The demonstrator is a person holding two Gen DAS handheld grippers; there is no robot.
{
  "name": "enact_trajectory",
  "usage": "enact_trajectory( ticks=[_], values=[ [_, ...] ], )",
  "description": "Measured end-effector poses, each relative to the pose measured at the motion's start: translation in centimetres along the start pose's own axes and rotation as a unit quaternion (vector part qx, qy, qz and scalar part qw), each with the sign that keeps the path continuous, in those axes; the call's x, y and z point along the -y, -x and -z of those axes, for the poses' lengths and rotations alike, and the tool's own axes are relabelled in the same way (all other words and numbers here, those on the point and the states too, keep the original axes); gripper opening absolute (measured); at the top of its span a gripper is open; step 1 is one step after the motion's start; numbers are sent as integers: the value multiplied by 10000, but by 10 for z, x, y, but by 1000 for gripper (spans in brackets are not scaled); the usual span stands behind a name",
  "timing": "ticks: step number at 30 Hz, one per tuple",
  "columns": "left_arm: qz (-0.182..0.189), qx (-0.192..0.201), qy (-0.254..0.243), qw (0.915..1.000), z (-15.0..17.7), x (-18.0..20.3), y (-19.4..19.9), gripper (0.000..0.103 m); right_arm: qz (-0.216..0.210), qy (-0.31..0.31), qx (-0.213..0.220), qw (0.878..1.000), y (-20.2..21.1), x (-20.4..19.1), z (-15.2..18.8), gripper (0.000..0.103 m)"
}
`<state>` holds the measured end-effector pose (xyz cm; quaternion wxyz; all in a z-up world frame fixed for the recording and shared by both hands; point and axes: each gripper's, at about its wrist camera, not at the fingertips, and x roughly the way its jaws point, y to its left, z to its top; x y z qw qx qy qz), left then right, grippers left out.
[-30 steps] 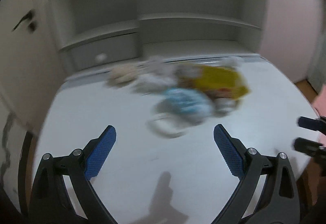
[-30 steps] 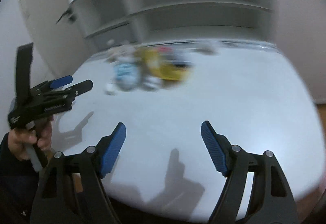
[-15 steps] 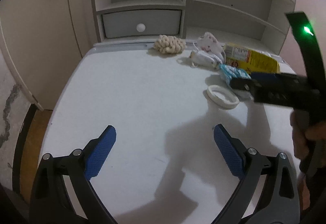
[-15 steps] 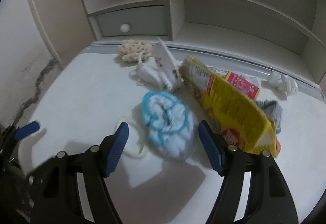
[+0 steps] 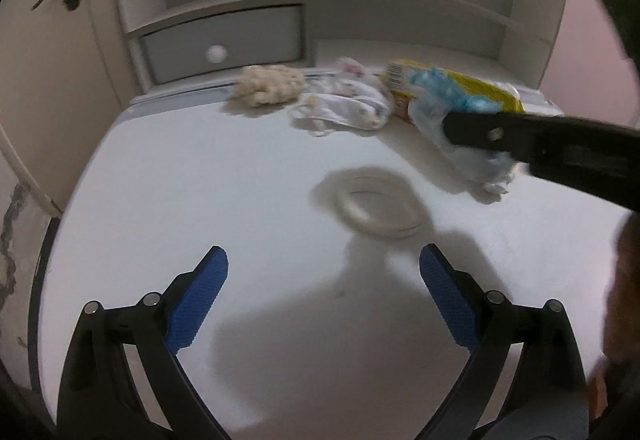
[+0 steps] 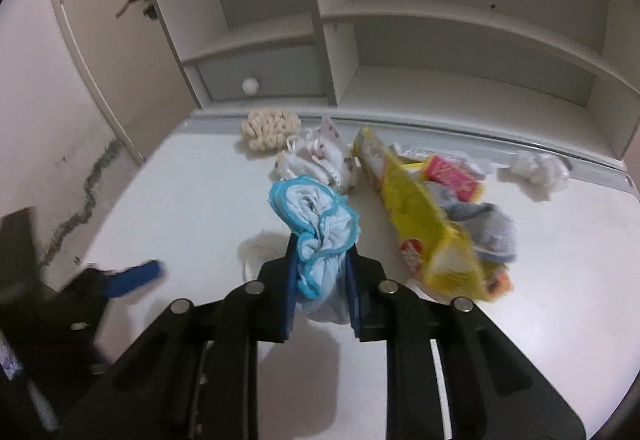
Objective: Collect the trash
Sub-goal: 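Grasp the blue-trimmed cloth with the right gripper while the left grasps the white tape ring, then carry the cloth and tape ring to the bin and open both grippers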
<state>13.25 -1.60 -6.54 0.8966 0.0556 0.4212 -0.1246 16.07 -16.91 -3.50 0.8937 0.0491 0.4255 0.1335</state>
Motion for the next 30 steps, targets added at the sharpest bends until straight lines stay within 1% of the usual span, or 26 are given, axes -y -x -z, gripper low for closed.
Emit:
enact_trajectory(
  ticks=[1,2,3,6,7,9,10,12,15,16,17,18,19,20,21,22,25,27,28,30],
  values=[
    [29,7,-89,10000,-5,11,-4,94,-10,-16,57,10000,10,3,2,21],
    [-17,-13,-116,9999,-8,15,-8,94,-15,-28,104,9999,17,6,5,21],
    [-75,-49,-123,9999,-11,20,-12,94,-17,-48,147,9999,25,10,7,21],
    [-47,-184,-53,9998,-22,34,-25,94,-22,-163,239,9996,47,24,18,21],
    [-112,-252,-32,9996,-24,37,-30,94,2,-207,271,9994,56,31,24,21],
    [-254,-266,-103,9993,-26,44,-36,94,55,-288,322,9990,69,42,33,21],
    [-428,-266,-199,9985,-26,47,-39,94,76,-317,336,9989,74,46,37,21],
    [-509,-316,-212,9980,-25,47,-41,93,167,-415,382,9983,86,59,46,21],
    [-454,-358,-21,9983,-25,40,-42,91,276,-579,402,9971,98,77,58,21],
    [-387,-360,16,9986,-24,37,-42,86,331,-646,409,9965,104,85,63,21],
    [-324,-359,45,9988,-24,35,-41,74,382,-701,429,9959,109,92,67,21],
    [-341,-324,46,9989,-24,34,-37,63,437,-768,453,9951,115,99,73,21],
    [-347,-311,28,9989,-25,33,-37,49,514,-889,496,9935,125,111,81,21],
    [-333,-366,32,9988,-27,32,-38,48,568,-971,522,9923,130,117,86,21],
    [-241,-396,94,9989,-28,30,-37,48,638,-1100,574,9902,137,127,93,21],
    [-235,-396,117,9989,-28,29,-37,47,720,-1265,633,9873,148,139,104,21],
    [-220,-181,150,9995,-32,34,-24,46,1037,-1674,751,9776,174,172,133,21],
    [-114,6,-8,9999,-34,52,-9,46,1317,-1968,831,9680,194,197,154,21],
    [28,138,-173,9998,-37,70,3,46,1534,-2132,868,9610,206,212,167,21],
    [261,282,-394,9985,-39,96,17,46,1961,-2416,906,9460,224,236,188,21]
  ],
)
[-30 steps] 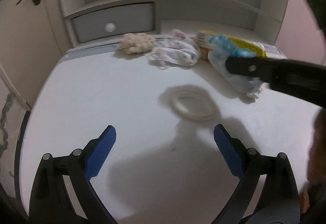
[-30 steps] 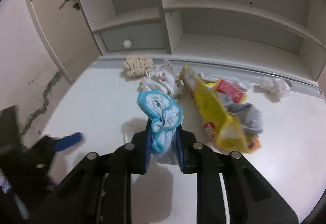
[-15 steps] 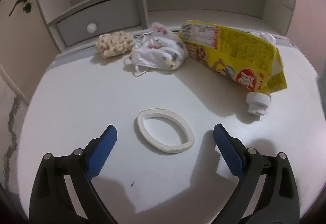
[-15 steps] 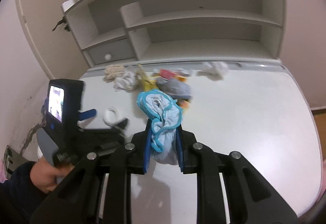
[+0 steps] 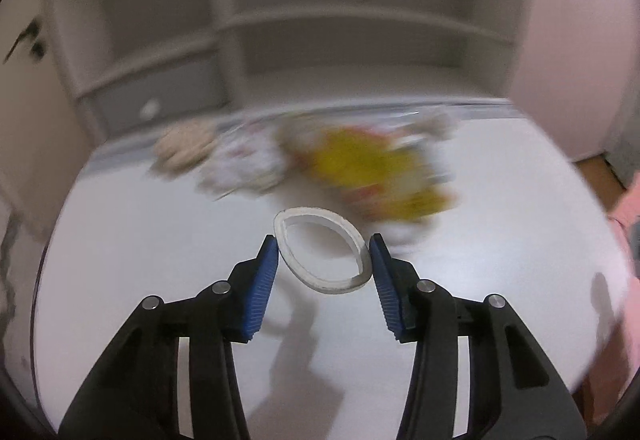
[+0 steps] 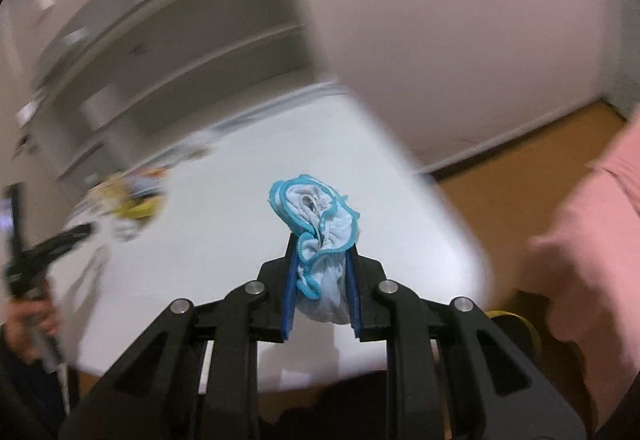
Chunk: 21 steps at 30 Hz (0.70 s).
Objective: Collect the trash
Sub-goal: 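Carry the cloth and tape ring to the bin and open both grippers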
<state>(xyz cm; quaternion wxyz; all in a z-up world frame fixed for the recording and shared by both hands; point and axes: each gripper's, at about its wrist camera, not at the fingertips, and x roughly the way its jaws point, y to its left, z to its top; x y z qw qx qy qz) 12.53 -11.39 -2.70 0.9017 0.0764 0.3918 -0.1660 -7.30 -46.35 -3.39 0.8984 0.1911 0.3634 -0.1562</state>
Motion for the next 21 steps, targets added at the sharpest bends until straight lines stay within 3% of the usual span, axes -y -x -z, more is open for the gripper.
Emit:
enact_trajectory(
  ticks=[4,9,12,14,21],
  values=[
    [748,342,-703,9941,-8,92,29,46,939,-504,84,9943,9,72,14,21],
    [1691,391,-1468,9738,1,212,44,45,1627,-925,-107,9823,7,143,39,21],
    [2252,279,-1893,9553,19,283,48,45,1992,-1151,-236,9729,3,185,56,21],
    [2698,110,-2159,9383,36,331,49,45,2070,-1372,-374,9679,1,215,70,21],
    [3306,-168,-3026,8938,99,448,35,45,1998,-2098,-1032,9515,-22,282,115,21]
  ],
)
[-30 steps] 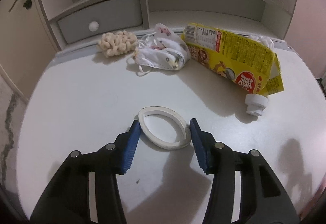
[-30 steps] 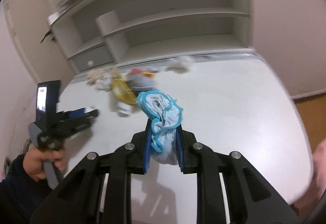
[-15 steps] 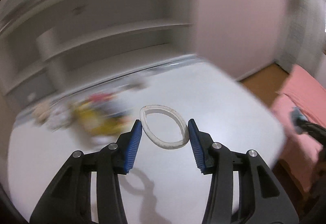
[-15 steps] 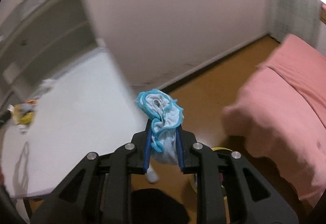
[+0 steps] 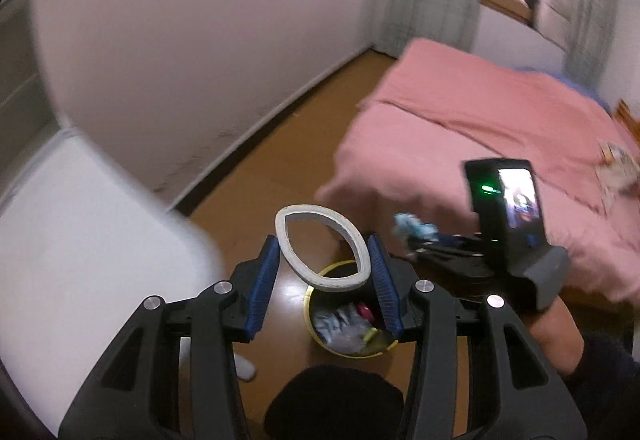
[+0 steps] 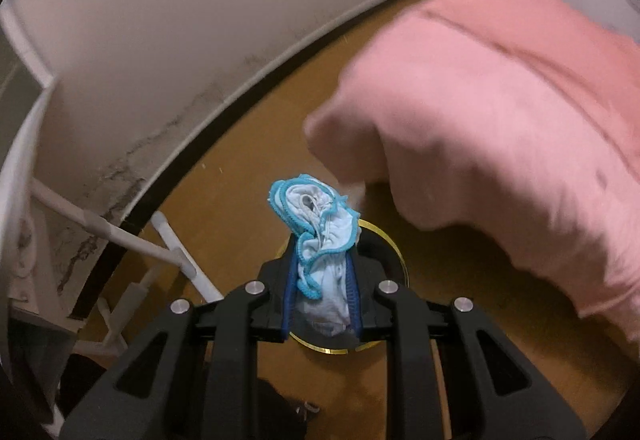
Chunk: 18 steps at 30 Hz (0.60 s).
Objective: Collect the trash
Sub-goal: 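Carry the cloth and tape ring to the bin and open both grippers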
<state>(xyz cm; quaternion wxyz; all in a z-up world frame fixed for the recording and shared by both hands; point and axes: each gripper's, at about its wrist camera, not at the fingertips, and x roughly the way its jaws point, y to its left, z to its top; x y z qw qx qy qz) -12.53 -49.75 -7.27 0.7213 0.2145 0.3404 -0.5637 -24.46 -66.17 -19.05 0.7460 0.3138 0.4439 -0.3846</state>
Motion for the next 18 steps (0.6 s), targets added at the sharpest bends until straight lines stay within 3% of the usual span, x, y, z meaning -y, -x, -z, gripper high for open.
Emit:
enact_trajectory(
  ticks=[6,11,18],
  values=[
    [228,-390,-110,9989,9,25,-57,45,-85,-195,-664,9976,-39,20,17,21],
    [235,-630,-117,9977,13,31,-88,45,-119,-260,-740,9968,-44,29,24,21],
    [259,-754,-104,9968,15,31,-100,44,-192,-343,-779,9962,-45,35,23,21]
  ],
)
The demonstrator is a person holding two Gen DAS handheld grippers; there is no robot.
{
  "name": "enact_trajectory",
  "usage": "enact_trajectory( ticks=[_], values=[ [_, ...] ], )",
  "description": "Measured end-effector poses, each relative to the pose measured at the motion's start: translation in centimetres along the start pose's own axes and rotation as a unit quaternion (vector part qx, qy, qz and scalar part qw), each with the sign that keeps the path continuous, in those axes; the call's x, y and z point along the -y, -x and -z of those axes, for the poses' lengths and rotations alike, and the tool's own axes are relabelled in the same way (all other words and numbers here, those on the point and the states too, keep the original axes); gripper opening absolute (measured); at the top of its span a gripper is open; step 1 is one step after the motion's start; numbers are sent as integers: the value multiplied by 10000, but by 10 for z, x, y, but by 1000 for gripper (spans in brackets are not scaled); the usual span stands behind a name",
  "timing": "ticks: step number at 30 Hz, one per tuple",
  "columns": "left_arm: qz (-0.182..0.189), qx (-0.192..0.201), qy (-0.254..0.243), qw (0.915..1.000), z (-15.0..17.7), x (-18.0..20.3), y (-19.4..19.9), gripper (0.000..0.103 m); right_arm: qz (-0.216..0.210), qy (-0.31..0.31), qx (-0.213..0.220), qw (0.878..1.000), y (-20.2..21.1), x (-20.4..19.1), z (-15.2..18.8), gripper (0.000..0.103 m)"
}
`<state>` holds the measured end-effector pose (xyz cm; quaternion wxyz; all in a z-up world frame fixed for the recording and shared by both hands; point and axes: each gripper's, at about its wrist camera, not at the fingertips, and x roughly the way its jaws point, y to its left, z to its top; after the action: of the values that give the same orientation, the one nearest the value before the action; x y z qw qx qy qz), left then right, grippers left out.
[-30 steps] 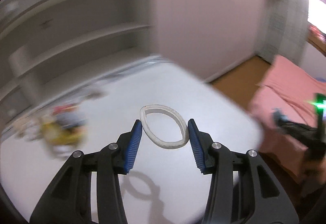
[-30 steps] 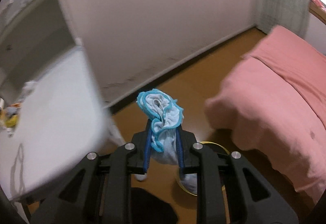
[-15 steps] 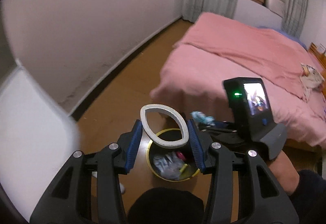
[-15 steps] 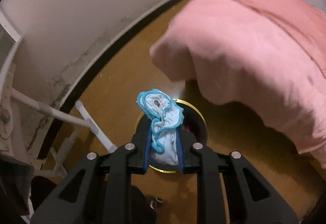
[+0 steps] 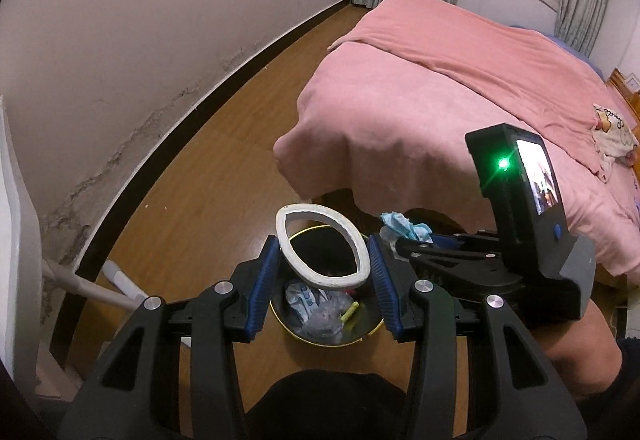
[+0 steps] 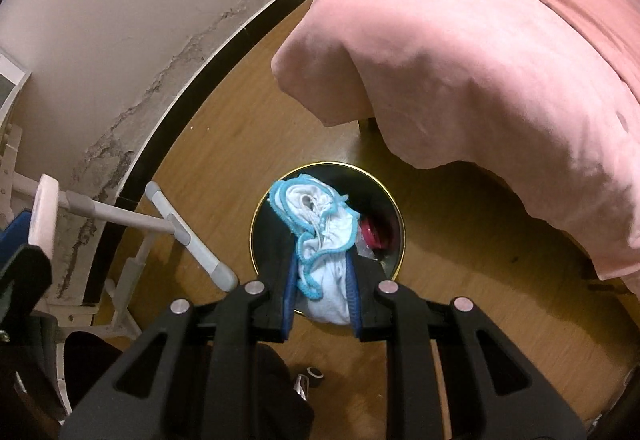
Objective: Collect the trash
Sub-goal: 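Carry the cloth and tape ring to the bin and open both grippers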
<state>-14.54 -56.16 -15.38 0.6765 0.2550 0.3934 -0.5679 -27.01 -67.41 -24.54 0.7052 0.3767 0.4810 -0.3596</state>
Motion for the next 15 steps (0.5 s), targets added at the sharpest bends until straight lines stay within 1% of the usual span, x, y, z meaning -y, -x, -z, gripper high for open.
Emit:
enact_trajectory(
  ticks=[3,5,7,8,9,10,15],
  values=[
    [-12,-30,-13,10000,1,1,3,44,-73,-32,19,10000,0,1,-1,21],
    [-24,-40,-4,10000,1,0,1,44,-146,-56,39,9999,-1,2,-1,28],
    [-45,-49,15,10000,1,-2,0,44,-196,-59,108,9997,2,0,-1,48],
    [-51,-57,24,10000,2,-2,-1,44,-188,-56,172,9997,4,0,-2,52],
    [-50,-69,31,10000,2,-2,-1,44,-208,-59,247,9995,8,0,-3,60],
    [-40,-94,48,9999,3,-3,-2,43,-208,-80,298,9993,11,-1,-2,61],
    [-15,-198,54,9998,7,-1,-10,43,-125,-242,407,9988,16,5,-4,62]
  ],
)
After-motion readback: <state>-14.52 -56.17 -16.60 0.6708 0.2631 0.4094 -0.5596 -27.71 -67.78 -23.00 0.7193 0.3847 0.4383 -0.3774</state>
